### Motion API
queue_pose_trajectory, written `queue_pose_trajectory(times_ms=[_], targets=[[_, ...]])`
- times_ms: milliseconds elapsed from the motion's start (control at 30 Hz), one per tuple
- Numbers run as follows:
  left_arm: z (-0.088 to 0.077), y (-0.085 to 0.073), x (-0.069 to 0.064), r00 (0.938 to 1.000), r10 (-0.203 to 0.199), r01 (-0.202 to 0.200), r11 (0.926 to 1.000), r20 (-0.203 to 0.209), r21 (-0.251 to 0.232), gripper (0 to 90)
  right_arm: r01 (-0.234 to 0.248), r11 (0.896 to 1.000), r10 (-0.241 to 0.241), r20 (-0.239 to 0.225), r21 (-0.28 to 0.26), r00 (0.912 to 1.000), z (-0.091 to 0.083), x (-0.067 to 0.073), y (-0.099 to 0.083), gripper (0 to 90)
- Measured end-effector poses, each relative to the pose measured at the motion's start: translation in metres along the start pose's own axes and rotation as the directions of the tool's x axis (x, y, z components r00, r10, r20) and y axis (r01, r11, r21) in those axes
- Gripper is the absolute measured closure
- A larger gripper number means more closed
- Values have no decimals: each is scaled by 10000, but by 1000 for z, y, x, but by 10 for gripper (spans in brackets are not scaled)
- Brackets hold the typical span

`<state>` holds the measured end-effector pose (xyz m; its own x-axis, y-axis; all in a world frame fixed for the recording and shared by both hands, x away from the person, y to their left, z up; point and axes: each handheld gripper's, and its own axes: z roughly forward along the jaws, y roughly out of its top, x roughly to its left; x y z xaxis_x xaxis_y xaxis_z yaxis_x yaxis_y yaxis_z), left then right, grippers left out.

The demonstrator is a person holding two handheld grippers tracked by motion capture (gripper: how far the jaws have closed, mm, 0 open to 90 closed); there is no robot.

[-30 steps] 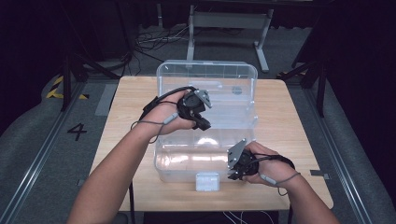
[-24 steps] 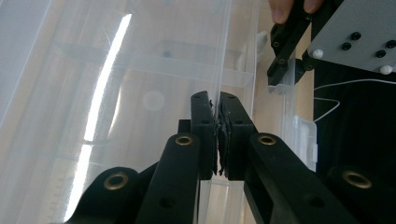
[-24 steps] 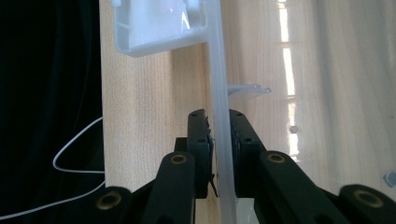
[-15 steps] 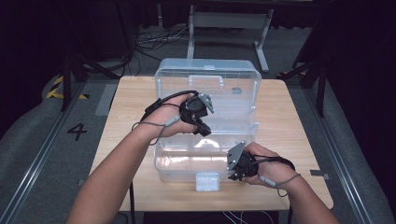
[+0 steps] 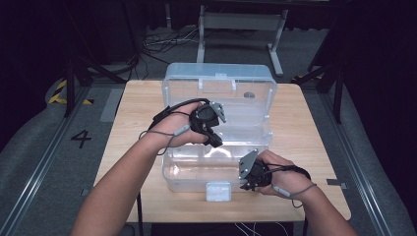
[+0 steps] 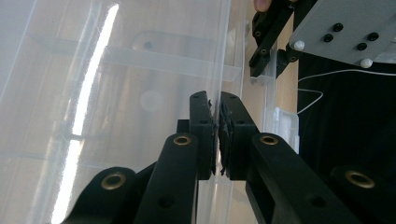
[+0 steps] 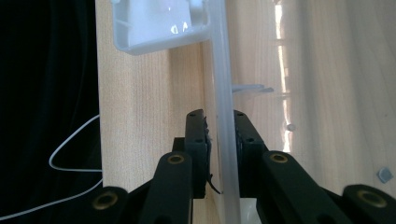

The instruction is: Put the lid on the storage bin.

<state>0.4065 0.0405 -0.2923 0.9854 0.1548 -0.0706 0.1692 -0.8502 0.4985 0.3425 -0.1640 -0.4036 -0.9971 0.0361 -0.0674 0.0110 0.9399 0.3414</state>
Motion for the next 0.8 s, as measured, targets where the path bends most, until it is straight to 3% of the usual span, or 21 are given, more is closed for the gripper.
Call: queue_pose_trajectory(times_ms=[433,633,800], targets=[[3,0,-2,10000,-70,70,10000,45,-19,852,-203,9993,214,331,-315,9992,-15,4,0,797],[4,1,-2,10000,-57,57,9999,76,-82,849,23,9951,32,558,-991,9984,-30,5,0,823],[4,1,-3,10000,-47,48,10000,41,-59,852,-144,9879,233,558,-1542,9982,-43,7,-2,842]])
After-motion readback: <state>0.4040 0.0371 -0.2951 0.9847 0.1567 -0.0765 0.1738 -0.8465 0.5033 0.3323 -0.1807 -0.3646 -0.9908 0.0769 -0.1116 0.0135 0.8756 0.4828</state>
